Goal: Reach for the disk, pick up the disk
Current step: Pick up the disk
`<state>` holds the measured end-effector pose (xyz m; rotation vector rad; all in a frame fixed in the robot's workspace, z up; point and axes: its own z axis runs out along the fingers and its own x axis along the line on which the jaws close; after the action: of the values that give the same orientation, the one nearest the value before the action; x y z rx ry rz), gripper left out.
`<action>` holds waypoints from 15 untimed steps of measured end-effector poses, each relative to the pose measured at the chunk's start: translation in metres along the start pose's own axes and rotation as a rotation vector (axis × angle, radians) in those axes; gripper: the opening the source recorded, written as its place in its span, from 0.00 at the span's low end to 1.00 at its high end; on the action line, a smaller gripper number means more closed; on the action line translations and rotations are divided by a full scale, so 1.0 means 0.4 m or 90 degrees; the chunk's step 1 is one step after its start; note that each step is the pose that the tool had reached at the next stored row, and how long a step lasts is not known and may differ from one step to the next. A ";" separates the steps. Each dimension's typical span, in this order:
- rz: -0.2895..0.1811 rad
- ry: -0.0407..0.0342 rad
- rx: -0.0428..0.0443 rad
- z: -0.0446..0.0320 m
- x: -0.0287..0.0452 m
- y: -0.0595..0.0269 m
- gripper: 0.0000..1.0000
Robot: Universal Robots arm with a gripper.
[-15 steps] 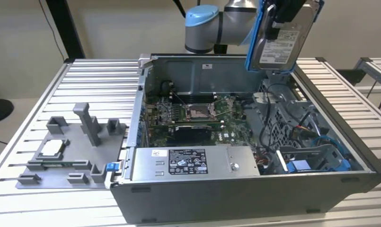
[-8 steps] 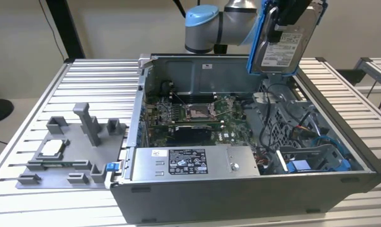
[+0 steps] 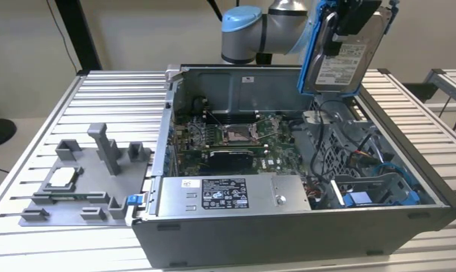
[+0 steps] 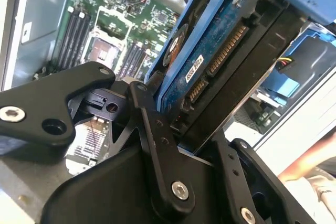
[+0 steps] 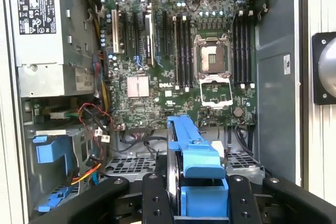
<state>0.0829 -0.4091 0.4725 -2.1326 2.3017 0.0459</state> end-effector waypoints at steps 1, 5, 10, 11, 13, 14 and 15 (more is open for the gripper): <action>0.000 0.0000 0.0000 0.000 0.005 0.000 0.00; 0.000 0.0000 0.0000 0.001 0.027 -0.002 0.00; 0.000 0.0000 0.0000 0.002 0.059 -0.004 0.00; 0.000 0.0001 0.0000 0.003 0.065 -0.004 0.00; 0.000 0.0000 0.0000 0.003 0.078 -0.005 0.00; 0.000 0.0000 0.0000 0.004 0.085 -0.005 0.00; 0.000 0.0000 0.0000 0.004 0.091 -0.005 0.00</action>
<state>0.0822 -0.4456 0.4700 -2.1324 2.3020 0.0459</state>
